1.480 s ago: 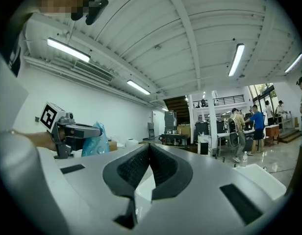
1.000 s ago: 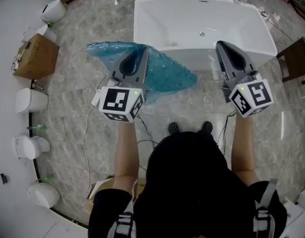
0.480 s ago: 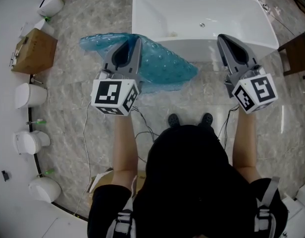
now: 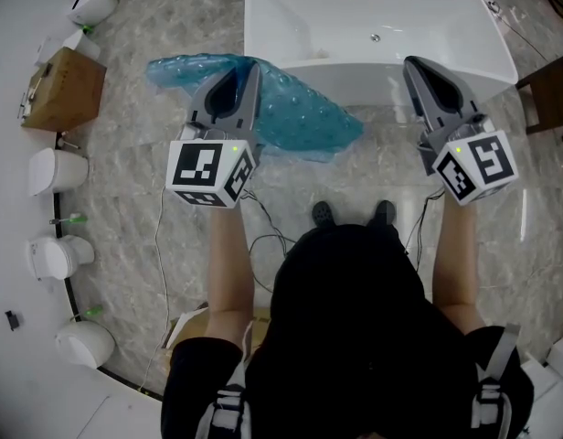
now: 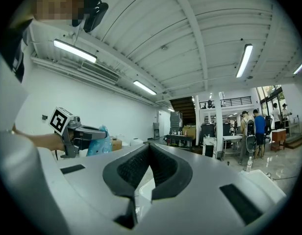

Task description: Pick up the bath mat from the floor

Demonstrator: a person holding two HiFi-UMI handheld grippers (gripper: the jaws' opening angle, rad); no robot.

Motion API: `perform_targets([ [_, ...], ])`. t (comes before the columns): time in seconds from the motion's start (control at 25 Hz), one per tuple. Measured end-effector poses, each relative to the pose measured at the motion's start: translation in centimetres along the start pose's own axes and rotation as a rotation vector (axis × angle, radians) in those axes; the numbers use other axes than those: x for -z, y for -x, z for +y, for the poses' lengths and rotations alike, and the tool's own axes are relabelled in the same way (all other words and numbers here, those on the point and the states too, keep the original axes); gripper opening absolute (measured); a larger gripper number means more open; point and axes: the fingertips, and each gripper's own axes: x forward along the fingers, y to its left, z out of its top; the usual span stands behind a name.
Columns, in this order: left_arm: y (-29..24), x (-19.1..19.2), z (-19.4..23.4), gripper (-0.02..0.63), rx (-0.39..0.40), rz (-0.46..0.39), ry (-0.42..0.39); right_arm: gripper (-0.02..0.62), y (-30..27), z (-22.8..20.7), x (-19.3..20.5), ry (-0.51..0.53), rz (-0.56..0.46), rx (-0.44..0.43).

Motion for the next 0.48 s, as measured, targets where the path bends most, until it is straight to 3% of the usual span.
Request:
perform_targets([
  [0.48, 0.9, 0.62, -0.12, 0.046, -0.012, 0.001, 0.001, 0.012, 0.67, 0.82, 0.38, 0.008, -0.005, -0.007],
])
